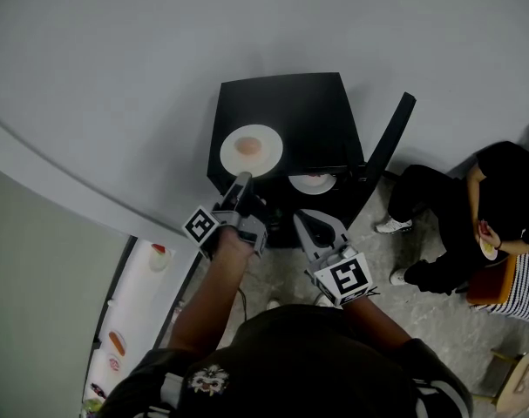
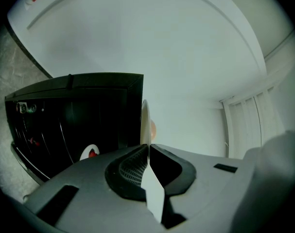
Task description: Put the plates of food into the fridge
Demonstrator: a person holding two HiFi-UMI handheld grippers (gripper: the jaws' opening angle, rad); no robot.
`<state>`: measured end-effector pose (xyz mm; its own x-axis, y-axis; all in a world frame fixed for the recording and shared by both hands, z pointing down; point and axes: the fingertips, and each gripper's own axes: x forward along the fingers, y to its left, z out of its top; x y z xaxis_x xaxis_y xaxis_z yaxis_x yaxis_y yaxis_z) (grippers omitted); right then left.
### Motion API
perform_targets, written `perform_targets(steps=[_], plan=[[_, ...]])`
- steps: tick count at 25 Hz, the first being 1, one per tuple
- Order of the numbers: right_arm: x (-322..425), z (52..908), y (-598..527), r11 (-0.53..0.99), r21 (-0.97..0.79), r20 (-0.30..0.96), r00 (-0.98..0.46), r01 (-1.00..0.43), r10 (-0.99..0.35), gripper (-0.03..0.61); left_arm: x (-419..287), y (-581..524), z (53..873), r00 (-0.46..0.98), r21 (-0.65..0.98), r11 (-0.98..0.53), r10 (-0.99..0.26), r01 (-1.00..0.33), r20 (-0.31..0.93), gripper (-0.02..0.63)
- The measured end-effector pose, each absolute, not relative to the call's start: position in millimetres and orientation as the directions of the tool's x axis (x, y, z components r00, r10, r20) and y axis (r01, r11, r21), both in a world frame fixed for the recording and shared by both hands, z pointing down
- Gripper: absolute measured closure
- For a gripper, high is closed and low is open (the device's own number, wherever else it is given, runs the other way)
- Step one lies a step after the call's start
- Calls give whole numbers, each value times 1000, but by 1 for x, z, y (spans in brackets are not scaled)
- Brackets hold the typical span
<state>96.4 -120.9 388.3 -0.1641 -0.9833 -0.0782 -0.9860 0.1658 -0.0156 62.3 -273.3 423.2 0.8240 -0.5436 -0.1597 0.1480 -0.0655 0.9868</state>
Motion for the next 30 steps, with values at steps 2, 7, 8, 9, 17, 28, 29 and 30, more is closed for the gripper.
perform_targets(steps=[2, 7, 8, 9, 17, 28, 29, 30], plan=[[96, 390, -121, 167, -15, -68, -166, -986, -984, 554, 61, -272, 423, 824, 986, -69, -542, 152, -164, 581], [98, 394, -121, 159, -20, -64, -157, -987, -985, 554, 54, -267, 425, 826, 985, -86, -537, 147, -170, 583], [98, 395, -121, 159, -19, -65, -158, -987, -985, 554, 53, -267, 425, 826, 985, -90, -537, 147, -172, 583], [97, 396, -121, 161, -17, -59, -160, -987, -985, 554, 51, -266, 425, 825, 985, -94, -537, 148, -175, 583], [87, 400, -118, 172, -32, -46, -170, -985, -984, 554, 42, -253, 416, 825, 978, -121, -526, 169, -208, 583], [93, 406, -116, 124, -20, -39, -123, -992, -992, 554, 17, -224, 402, 828, 969, -144, -503, 201, -247, 583], [92, 404, -116, 118, -20, -42, -117, -993, -992, 554, 14, -222, 400, 828, 968, -147, -501, 203, -250, 583], [92, 405, -117, 114, -14, -36, -114, -993, -993, 554, 11, -219, 400, 829, 967, -149, -499, 205, -253, 583]])
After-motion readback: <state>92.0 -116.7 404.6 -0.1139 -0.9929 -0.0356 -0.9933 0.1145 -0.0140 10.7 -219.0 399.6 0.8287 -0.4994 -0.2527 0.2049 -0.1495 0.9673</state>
